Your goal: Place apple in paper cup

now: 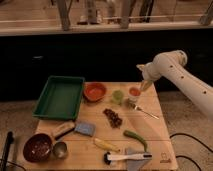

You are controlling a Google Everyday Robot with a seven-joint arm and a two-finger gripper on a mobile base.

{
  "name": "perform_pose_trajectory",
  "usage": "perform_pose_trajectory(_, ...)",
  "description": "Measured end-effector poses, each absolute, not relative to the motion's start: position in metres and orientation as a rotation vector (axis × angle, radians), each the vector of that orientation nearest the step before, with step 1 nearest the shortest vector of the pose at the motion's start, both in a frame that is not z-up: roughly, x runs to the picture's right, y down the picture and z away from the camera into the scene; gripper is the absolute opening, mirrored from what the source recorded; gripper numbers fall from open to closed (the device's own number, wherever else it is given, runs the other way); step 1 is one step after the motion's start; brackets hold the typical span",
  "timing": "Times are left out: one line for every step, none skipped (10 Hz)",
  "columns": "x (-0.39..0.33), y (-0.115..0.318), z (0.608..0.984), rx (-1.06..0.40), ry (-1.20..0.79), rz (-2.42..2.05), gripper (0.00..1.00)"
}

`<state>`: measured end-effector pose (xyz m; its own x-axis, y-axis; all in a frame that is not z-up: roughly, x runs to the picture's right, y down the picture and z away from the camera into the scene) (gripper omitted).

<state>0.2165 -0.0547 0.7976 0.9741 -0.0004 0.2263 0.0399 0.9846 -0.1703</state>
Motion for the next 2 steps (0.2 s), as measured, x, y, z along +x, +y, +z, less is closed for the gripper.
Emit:
perform_pose_trajectory(0.2164,-0.0559,0.7971,-0.176,-0.229,-0.023,0.8)
perform_pose_trajectory(0.2162,-0.0571,0.7966,-0.177,-0.231,-0.024,0.8)
